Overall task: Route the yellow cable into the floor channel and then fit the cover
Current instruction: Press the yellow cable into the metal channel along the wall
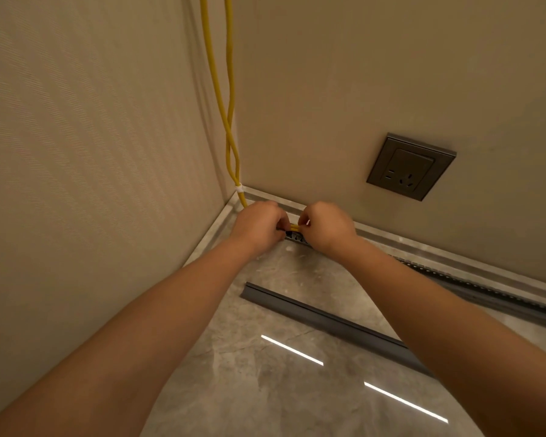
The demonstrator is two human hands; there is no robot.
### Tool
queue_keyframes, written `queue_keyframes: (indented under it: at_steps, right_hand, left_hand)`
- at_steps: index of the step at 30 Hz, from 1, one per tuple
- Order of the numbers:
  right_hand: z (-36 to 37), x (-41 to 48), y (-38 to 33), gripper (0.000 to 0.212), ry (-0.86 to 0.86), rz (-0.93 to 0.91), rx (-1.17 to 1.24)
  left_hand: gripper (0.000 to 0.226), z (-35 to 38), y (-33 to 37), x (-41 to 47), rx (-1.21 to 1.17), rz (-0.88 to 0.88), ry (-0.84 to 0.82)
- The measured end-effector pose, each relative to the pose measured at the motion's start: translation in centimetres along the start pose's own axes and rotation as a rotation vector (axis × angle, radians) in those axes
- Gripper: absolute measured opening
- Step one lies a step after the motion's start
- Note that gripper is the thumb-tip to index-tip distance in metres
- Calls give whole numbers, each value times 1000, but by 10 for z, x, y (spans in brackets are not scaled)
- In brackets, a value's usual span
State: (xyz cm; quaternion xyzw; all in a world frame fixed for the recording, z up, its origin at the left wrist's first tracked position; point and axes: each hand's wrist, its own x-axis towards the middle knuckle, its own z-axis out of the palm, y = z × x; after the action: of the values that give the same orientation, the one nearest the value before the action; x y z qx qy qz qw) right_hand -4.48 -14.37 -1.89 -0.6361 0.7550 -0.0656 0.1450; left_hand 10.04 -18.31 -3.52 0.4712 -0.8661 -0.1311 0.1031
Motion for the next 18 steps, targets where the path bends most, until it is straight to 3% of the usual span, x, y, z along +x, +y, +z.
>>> queue_keyframes:
  at_steps: [8, 14, 18]
  right_hand:
    - [7, -3, -2, 33, -25, 121, 280]
    - [15, -2, 4, 21, -17, 224, 572]
    - [15, -2, 7, 22, -26, 204, 582]
  left_hand:
    - [19, -2, 4, 1, -1, -19, -8]
    - [17, -1, 3, 0, -6, -16, 1]
    - [17, -1, 4, 1, -12, -21, -13]
